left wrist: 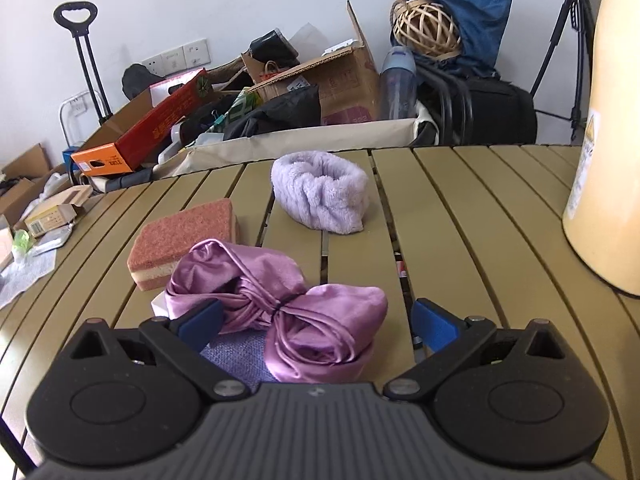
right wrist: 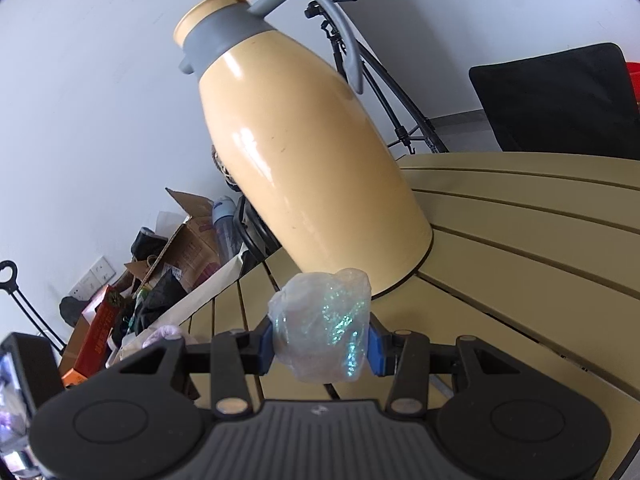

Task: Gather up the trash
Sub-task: 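Close the left gripper on the purple satin scrunchie while the right holds the bag, then carry both items down under the table toward the black bin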

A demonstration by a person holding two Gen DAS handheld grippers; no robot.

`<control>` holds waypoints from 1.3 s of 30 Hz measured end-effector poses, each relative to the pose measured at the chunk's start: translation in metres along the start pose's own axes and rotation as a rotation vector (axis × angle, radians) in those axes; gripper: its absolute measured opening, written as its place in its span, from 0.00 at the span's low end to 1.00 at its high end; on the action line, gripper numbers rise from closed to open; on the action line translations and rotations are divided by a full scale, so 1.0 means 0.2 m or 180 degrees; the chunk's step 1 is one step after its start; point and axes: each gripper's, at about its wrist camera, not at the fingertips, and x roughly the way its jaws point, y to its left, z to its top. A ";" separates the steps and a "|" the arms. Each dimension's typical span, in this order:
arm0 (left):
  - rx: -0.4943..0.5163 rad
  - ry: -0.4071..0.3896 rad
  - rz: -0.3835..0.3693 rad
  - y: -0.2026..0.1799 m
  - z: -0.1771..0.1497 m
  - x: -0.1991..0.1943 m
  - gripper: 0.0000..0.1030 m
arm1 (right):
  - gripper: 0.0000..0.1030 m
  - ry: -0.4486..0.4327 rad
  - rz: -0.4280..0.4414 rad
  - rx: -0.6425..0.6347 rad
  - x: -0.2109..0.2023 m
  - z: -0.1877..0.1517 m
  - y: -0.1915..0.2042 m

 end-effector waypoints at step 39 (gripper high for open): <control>0.0101 -0.0251 -0.0124 0.25 -0.06 -0.47 0.32 | 0.42 0.0044 0.0379 -0.0350 -0.19 -0.09 0.14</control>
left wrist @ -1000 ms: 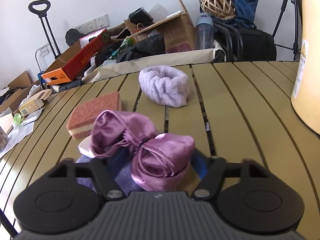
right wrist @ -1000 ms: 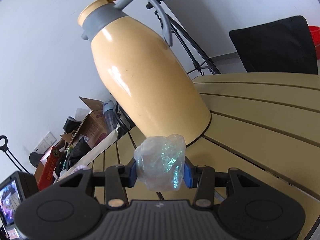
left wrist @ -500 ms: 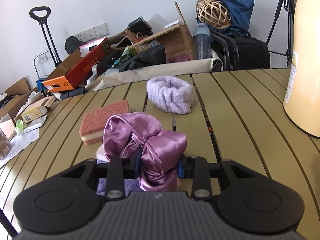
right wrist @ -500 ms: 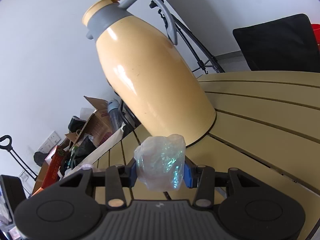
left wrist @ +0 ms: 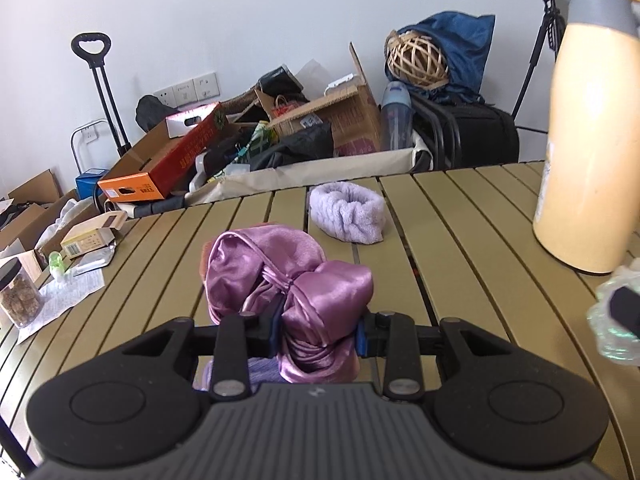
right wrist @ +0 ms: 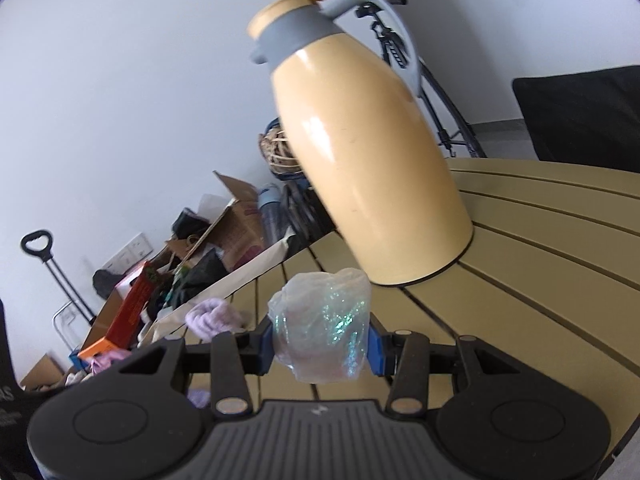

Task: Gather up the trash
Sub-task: 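Carry both items down under the table toward the black bin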

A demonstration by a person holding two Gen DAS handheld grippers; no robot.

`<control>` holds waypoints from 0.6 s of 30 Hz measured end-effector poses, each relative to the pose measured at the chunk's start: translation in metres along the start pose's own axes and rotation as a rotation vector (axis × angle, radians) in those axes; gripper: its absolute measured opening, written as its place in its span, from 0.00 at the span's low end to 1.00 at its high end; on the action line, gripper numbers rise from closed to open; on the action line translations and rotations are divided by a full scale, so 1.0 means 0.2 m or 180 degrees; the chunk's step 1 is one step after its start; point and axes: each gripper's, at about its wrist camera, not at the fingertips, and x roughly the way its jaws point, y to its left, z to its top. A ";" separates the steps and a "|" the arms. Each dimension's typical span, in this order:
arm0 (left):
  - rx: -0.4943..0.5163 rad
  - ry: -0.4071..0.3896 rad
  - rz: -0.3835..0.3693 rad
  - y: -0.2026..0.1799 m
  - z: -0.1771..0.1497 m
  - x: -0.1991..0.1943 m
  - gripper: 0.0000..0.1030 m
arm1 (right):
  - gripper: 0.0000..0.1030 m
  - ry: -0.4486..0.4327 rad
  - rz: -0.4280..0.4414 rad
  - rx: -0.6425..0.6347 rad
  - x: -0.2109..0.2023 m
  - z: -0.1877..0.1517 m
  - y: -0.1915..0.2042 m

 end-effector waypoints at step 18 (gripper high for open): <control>-0.0068 -0.0290 -0.0386 0.30 -0.22 -0.57 0.32 | 0.42 -0.0287 0.0293 -0.0698 -0.50 -0.07 0.12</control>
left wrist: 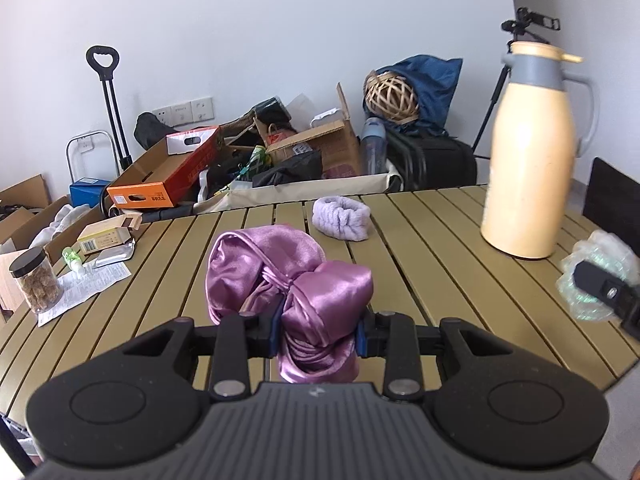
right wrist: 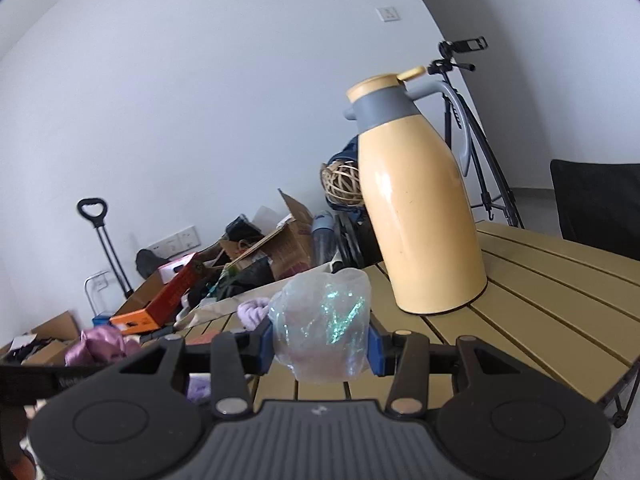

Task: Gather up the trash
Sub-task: 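Carry both items down under the table toward the black bin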

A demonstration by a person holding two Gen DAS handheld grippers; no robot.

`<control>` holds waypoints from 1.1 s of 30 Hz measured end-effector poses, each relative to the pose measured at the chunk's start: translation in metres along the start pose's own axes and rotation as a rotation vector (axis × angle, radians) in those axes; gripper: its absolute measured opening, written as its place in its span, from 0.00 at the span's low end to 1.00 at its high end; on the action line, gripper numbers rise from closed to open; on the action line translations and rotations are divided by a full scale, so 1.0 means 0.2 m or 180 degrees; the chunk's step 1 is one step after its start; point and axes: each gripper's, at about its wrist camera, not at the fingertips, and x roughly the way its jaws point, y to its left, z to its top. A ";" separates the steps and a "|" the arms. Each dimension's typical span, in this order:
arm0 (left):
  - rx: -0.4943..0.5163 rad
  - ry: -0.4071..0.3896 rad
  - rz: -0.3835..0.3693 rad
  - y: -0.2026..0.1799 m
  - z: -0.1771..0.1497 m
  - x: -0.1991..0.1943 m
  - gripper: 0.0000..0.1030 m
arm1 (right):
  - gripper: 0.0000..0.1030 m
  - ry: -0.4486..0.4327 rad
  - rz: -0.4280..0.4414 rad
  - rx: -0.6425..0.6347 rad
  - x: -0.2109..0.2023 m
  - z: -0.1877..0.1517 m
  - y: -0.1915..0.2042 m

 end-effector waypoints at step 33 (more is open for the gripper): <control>0.0029 0.0124 -0.0625 0.20 -0.73 -0.65 0.32 | 0.42 0.1012 0.0435 -0.0770 -0.54 -0.65 0.25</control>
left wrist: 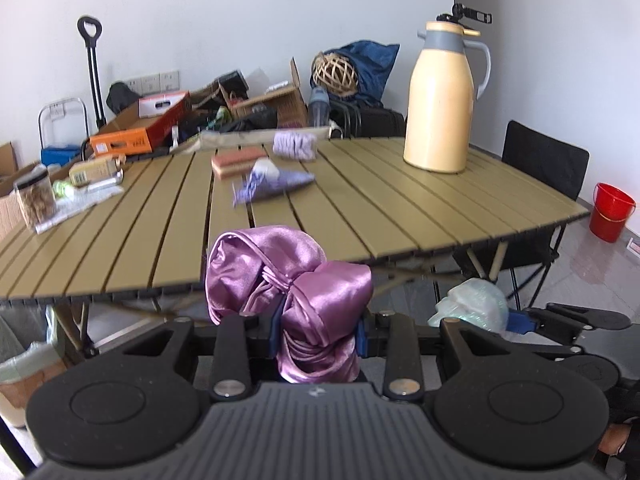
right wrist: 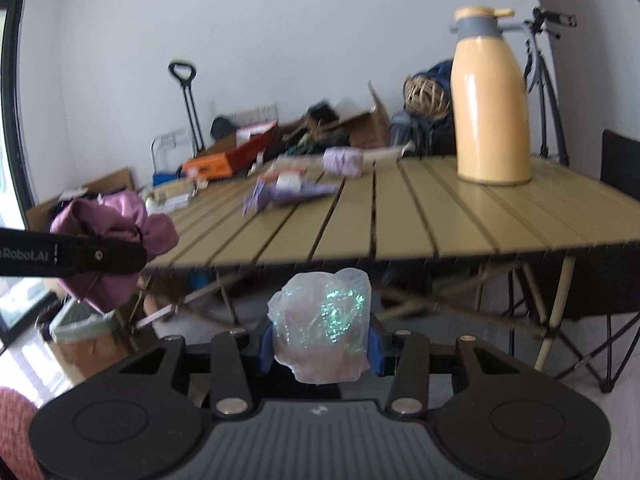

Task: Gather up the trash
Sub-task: 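Carry both items down under the table toward the black bin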

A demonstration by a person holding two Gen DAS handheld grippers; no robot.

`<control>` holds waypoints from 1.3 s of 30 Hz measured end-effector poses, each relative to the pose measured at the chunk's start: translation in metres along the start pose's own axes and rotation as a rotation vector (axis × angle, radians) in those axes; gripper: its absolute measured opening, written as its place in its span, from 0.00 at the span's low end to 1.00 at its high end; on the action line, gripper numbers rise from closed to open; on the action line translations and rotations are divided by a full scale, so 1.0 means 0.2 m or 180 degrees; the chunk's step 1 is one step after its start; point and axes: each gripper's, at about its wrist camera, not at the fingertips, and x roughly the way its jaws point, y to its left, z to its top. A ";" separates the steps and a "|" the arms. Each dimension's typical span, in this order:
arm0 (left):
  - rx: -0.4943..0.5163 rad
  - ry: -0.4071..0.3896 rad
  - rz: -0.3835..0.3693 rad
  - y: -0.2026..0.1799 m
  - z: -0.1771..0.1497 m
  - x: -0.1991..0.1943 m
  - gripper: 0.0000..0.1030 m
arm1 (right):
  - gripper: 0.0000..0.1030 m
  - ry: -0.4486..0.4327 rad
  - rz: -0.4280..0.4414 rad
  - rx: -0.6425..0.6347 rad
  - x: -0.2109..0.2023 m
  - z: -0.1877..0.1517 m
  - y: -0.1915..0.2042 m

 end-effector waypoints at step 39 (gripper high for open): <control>-0.0702 0.1234 0.0484 0.62 -0.58 0.49 0.32 | 0.42 0.1535 0.0050 -0.0293 0.54 -0.34 0.22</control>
